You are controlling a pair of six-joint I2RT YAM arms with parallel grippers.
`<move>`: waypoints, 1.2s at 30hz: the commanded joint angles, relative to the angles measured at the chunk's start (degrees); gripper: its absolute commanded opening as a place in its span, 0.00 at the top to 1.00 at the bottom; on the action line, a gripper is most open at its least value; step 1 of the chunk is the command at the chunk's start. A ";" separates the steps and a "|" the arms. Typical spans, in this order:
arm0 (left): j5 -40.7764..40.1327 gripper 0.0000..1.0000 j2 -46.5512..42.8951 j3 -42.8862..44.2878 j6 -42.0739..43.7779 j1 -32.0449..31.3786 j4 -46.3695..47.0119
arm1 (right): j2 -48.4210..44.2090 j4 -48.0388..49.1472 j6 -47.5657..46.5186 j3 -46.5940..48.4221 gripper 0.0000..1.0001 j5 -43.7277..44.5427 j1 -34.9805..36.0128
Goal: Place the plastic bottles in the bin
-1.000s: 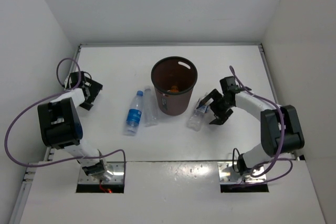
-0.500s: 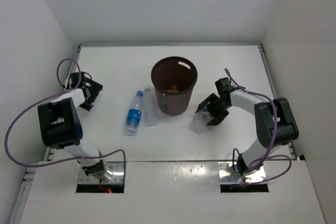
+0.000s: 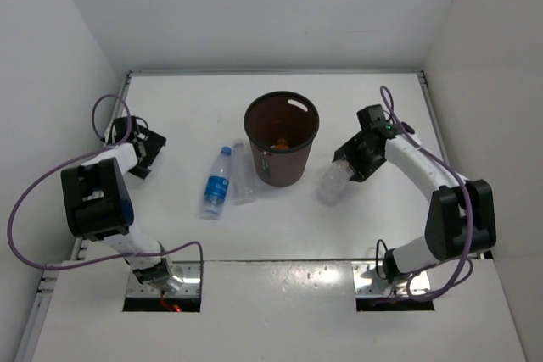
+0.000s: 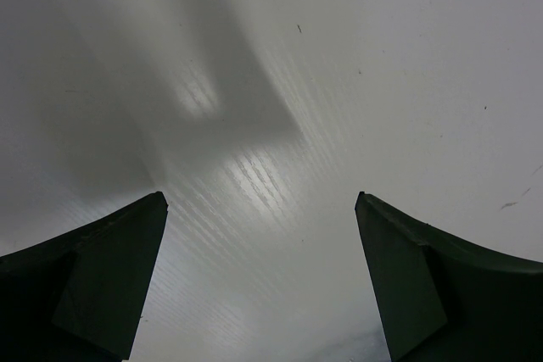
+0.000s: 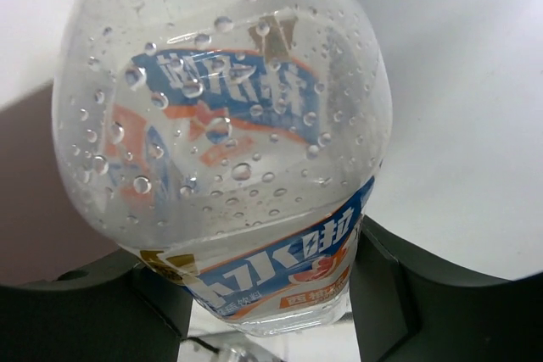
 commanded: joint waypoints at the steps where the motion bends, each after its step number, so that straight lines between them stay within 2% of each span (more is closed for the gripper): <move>1: 0.43 0.00 -0.99 -0.27 -0.58 0.76 1.01 | -3.96 -4.25 -1.06 7.26 0.76 6.40 -0.25; 5: 1.03 0.00 -0.99 -0.27 -0.58 0.76 1.01 | -6.60 -6.17 -4.04 16.56 0.80 12.38 -0.78; 9: 1.04 0.00 -1.52 0.34 0.04 0.76 1.01 | -4.94 -7.94 -9.93 30.98 0.81 17.58 0.79; 16: 2.10 0.00 -1.52 0.87 0.56 0.76 1.54 | -3.28 5.07 -18.89 36.60 0.81 5.37 5.10; 19: 2.10 0.00 -1.52 0.87 0.56 0.76 1.54 | 3.20 3.07 -21.97 43.53 0.81 3.78 11.07; 23: 2.10 0.00 -1.52 0.34 0.56 0.76 1.54 | 9.64 -0.72 -26.45 50.41 0.80 10.97 21.34; 25: 2.10 0.00 -2.04 0.34 0.56 0.76 1.54 | 12.27 -4.92 -27.68 54.72 0.77 15.18 23.73; 29: 2.10 0.00 -2.05 0.34 1.09 0.76 1.54 | 18.95 -11.00 -29.98 59.82 0.60 20.91 27.95; 32: 2.10 0.00 -2.05 -0.18 2.31 0.76 1.54 | 18.97 -10.85 -31.02 60.44 0.33 22.15 29.97; 33: 2.10 0.00 -2.65 -0.18 2.32 0.76 2.41 | 18.97 -10.84 -31.03 61.23 0.15 23.02 29.98; 34: 2.10 0.00 -2.66 -0.97 2.93 0.76 3.46 | 18.97 -10.23 -31.03 62.28 0.04 23.03 30.68; 35: 1.49 0.00 -3.36 -0.97 3.81 0.76 3.47 | 18.36 -10.22 -31.03 63.16 0.00 23.03 30.68; 36: 0.87 0.00 -3.36 -0.97 3.81 0.76 3.47 | 18.35 -10.22 -31.64 65.17 0.00 23.81 30.68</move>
